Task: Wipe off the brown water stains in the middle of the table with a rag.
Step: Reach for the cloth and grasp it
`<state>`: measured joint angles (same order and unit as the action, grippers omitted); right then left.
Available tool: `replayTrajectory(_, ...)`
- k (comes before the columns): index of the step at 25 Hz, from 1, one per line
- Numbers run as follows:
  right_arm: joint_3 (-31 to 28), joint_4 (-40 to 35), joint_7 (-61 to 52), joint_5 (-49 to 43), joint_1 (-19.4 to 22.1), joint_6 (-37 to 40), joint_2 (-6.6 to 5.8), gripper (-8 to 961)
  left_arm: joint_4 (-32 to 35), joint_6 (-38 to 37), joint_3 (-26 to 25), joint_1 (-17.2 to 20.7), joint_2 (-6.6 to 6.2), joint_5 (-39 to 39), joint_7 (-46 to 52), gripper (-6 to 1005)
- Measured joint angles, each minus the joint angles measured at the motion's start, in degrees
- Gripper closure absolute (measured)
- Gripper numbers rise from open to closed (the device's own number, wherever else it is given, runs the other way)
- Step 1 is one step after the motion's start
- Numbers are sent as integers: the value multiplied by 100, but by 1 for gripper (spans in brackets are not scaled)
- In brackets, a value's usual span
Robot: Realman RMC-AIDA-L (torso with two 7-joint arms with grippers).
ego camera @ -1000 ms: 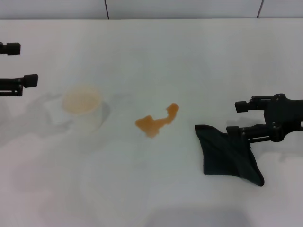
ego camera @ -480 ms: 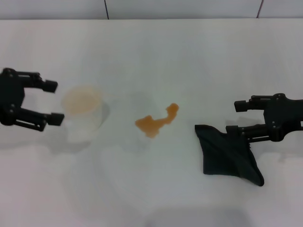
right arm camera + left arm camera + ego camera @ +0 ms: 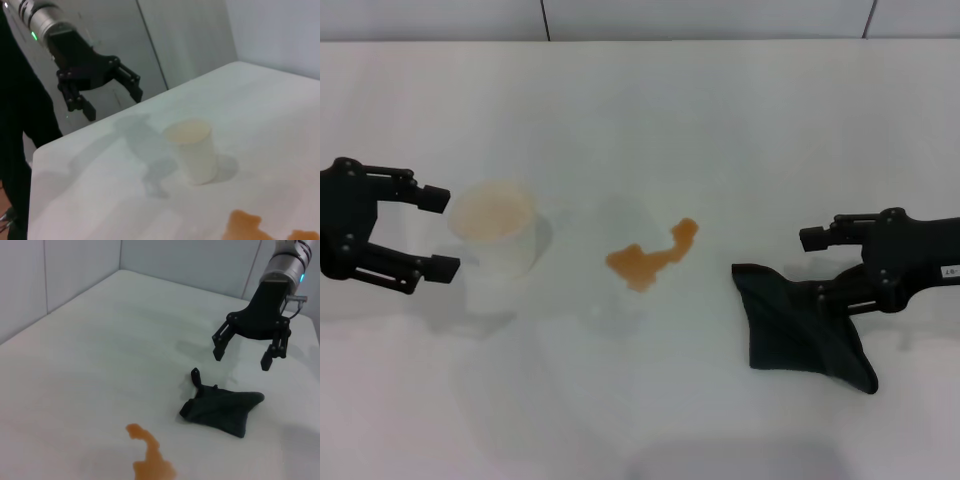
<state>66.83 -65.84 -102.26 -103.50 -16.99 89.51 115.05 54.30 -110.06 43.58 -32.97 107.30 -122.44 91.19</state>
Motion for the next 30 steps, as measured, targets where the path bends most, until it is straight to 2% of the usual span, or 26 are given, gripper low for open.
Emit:
replayTrajectory(7,418,-842,-1135,-879,-86,-281,0,128,18,45,3,-4,1,2,33,110)
replayTrajectory(13,622,-1130,-1823,-1659,-356,-157,7,128,20,101,-5,-8,6,0,32,109)
replayTrajectory(21,1155,-1515,-2275,-1997,-371,-206,15,128,20,153,-38,-8,-8,-5,33,110)
replayTrajectory(30,1849,-1485,-2553,-2246,-358,-892,17,129,20,251,-33,-8,-5,-35,26,109)
